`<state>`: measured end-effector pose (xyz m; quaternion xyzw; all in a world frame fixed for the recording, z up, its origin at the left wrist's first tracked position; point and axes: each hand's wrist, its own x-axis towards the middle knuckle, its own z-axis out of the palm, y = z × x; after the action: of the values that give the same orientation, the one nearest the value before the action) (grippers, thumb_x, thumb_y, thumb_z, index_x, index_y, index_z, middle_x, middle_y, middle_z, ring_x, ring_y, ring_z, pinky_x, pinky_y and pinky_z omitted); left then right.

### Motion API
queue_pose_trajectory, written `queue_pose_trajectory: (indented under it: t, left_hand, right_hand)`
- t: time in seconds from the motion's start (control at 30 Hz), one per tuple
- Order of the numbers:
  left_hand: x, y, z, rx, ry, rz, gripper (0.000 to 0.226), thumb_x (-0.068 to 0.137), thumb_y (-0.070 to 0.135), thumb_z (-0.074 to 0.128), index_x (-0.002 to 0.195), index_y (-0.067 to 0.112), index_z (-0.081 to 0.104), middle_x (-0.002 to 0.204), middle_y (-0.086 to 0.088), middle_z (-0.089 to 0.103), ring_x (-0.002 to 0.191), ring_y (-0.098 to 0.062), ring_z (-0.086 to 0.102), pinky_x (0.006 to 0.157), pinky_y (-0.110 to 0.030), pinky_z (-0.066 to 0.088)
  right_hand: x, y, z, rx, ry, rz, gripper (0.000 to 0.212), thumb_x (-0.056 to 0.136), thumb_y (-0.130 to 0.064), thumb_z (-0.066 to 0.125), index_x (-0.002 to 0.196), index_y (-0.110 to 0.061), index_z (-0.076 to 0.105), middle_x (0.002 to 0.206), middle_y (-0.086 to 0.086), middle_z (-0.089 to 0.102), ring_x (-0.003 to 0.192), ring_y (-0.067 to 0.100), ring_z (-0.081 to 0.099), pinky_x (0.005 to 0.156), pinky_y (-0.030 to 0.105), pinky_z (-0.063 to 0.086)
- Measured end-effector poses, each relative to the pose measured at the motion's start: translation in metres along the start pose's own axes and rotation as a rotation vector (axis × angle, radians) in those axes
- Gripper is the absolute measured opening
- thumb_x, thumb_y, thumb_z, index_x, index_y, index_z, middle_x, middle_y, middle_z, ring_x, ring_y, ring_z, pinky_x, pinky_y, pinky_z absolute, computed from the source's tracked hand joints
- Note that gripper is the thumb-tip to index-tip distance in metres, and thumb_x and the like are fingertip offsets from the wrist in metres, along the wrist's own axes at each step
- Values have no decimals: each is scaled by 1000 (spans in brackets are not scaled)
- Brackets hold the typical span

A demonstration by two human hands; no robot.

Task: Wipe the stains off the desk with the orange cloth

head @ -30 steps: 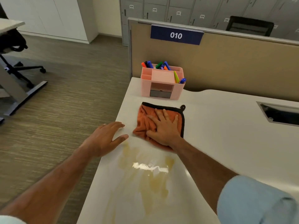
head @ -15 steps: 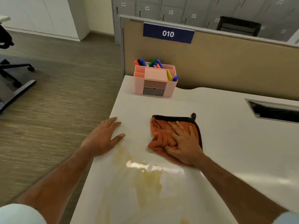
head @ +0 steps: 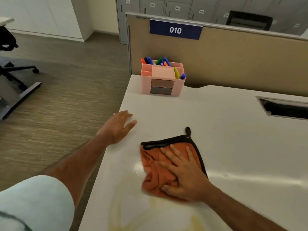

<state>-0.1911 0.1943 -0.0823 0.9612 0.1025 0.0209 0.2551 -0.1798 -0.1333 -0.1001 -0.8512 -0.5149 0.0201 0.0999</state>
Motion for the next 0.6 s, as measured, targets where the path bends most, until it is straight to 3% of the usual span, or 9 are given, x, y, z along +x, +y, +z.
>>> queue_pose_trajectory:
  t: [0.1,0.23,0.33,0.43,0.6]
  left_hand:
    - [9,2,0,50,-4,40,64,97,56,37,147,17,42,162,-5,26,150,-18,18,119,-31,12]
    - [24,11,-1,52,-51,-4,61,98,51,41,147,16,43,161,-11,28,150,-21,20,120,-31,12]
    - [30,17,0,54,-54,-50,60,98,49,42,147,14,43,160,-12,28,150,-22,20,122,-33,12]
    - [33,17,2,99,-88,-75,63,97,54,41,149,18,40,162,-8,23,150,-22,17,123,-35,11]
    - [35,20,2,125,-92,-69,65,96,57,39,149,19,40,163,-7,22,151,-22,17,121,-34,10]
  right_hand:
    - [-7,33,-16,-47,-52,146,79,73,-78,47,145,-56,20,163,-14,4,151,15,-8,113,67,5]
    - [60,19,-16,-47,-68,329,85,72,-84,39,146,-56,9,164,-8,-2,150,23,-11,112,69,-4]
    - [82,-27,-1,-34,-65,206,89,73,-83,43,149,-47,14,165,-4,0,150,27,-9,108,73,-3]
    - [41,-63,12,-3,-20,-12,86,73,-81,43,148,-46,20,164,-2,8,151,28,-4,109,71,-7]
    - [-42,-17,-3,25,-20,-20,82,73,-76,52,146,-55,21,164,-13,5,151,19,-4,112,69,0]
